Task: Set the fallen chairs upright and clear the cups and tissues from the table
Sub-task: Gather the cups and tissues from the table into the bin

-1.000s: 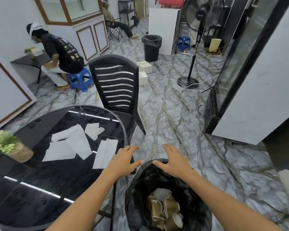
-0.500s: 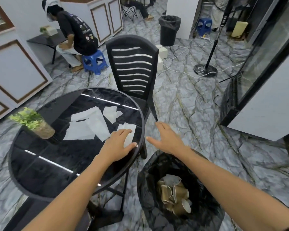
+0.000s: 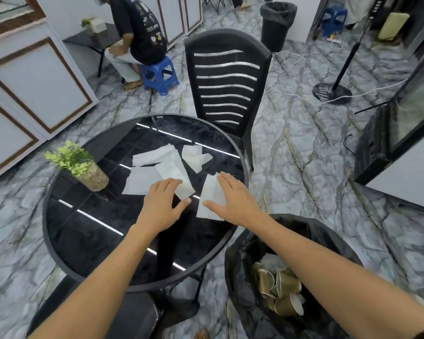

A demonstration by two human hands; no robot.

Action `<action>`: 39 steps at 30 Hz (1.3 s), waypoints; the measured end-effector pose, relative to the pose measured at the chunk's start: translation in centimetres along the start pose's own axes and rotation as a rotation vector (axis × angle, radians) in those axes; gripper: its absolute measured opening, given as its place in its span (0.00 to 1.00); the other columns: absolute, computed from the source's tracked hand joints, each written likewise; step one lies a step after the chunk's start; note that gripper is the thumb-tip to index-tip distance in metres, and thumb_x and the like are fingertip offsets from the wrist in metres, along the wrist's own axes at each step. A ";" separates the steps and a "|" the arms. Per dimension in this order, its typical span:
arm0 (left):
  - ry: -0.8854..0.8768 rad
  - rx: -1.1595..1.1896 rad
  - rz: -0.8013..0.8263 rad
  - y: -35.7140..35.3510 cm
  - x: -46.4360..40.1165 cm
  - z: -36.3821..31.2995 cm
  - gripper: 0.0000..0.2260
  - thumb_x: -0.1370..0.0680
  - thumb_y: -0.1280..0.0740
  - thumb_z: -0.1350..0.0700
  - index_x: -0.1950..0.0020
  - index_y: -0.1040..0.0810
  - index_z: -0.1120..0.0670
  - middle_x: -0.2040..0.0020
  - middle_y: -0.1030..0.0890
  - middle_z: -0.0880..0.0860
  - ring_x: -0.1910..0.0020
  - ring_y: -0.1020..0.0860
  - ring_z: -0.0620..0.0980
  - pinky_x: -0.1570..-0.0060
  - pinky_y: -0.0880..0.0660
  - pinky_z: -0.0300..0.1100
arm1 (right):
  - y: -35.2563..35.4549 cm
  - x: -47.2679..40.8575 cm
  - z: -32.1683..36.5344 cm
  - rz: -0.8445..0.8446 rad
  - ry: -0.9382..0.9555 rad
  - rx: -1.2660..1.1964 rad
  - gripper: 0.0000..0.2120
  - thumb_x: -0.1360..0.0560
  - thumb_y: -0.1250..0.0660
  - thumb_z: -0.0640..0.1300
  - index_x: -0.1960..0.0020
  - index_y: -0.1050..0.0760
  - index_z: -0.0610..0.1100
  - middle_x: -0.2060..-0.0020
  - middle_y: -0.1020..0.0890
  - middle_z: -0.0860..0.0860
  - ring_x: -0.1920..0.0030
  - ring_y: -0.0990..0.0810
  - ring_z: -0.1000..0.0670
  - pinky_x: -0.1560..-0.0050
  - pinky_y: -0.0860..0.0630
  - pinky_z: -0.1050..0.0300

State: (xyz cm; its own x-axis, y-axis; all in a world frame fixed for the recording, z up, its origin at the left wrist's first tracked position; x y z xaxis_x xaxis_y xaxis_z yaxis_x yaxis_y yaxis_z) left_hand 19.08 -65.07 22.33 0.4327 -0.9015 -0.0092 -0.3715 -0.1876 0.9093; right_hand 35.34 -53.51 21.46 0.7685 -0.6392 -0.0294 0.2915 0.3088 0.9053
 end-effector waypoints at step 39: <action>-0.014 -0.002 -0.081 -1.0 -10.5 10.2 0.31 0.19 0.41 0.39 0.19 0.45 0.46 0.19 0.40 0.51 0.19 0.47 0.49 0.22 0.53 0.57 | -4.2 -15.5 3.0 -0.099 0.233 -0.073 0.11 0.18 0.37 0.40 0.42 0.23 0.33 0.37 0.22 0.42 0.35 0.27 0.43 0.33 0.33 0.50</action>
State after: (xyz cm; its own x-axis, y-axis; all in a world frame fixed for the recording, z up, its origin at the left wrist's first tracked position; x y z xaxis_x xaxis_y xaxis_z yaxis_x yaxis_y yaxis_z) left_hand 6.55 -59.39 17.31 0.4495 -0.8889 -0.0884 -0.3342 -0.2591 0.9062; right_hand 20.48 -47.03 19.35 0.8424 -0.4916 -0.2206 0.4055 0.3086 0.8604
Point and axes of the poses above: each hand's wrist, its own x-axis away from the middle knuckle, its own y-axis out of the back of the hand, z = x × y, the point moved 7 cm from there along -x, towards the middle knuckle
